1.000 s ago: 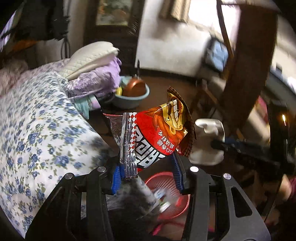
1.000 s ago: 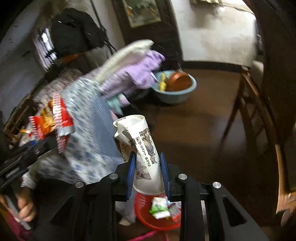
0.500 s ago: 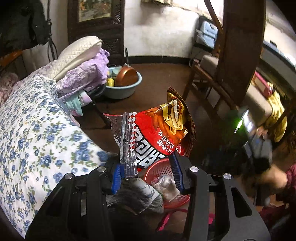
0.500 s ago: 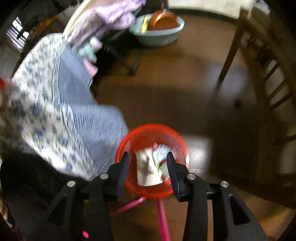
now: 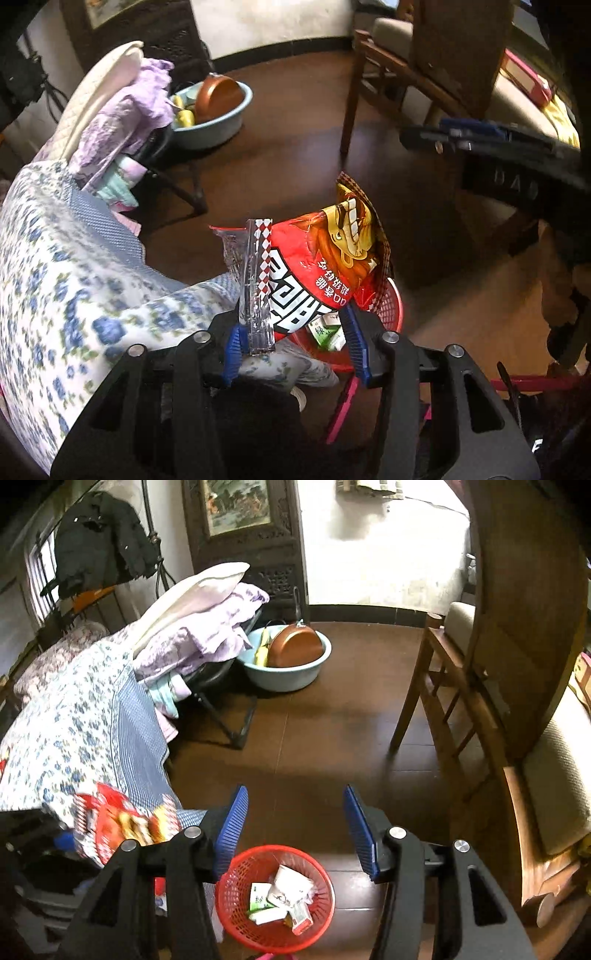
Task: Collect trash
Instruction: 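Open the right tool dropping the cup into the basket while the left tool drops the bag, then move both open tools back toward the items on the bed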
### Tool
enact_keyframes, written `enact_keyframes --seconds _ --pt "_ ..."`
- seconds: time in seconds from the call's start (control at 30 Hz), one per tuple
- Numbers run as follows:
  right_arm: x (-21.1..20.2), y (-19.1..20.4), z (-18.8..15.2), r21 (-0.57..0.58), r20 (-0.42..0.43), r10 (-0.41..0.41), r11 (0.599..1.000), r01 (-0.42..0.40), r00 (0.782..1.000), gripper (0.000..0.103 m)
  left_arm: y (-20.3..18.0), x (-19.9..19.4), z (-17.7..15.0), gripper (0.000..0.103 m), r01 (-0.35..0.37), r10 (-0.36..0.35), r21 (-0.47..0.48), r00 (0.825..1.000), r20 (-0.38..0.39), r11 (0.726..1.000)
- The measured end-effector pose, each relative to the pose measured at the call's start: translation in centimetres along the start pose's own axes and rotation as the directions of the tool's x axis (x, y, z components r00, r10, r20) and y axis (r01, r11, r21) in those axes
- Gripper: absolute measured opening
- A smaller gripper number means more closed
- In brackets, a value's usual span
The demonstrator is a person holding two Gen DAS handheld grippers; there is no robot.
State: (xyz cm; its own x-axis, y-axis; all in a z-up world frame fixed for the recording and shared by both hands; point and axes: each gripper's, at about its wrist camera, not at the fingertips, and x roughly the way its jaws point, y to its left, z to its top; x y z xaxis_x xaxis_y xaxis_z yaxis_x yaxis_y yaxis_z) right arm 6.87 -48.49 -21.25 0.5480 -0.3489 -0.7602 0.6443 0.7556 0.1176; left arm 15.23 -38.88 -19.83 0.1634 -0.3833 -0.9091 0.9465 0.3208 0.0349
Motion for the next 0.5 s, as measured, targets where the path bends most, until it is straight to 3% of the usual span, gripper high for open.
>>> enact_keyframes --seconds 0.1,0.2,0.5 --pt "0.2 -0.5 0.7 0.009 0.0 0.008 1.0 -0.008 1.0 0.053 -0.4 -0.2 0.1 0.073 -0.01 0.01 0.01 1.0 0.017 1.0" --pt "0.6 -0.1 0.8 -0.001 -0.002 0.019 1.0 -0.019 1.0 0.053 -0.3 -0.7 0.1 0.081 -0.002 0.001 0.012 0.999 0.046 1.0" --pt "0.7 0.9 0.5 -0.016 -0.004 0.056 0.998 -0.056 0.998 0.053 1.4 -2.5 -0.3 0.081 0.015 -0.004 -0.079 0.99 0.14 0.997"
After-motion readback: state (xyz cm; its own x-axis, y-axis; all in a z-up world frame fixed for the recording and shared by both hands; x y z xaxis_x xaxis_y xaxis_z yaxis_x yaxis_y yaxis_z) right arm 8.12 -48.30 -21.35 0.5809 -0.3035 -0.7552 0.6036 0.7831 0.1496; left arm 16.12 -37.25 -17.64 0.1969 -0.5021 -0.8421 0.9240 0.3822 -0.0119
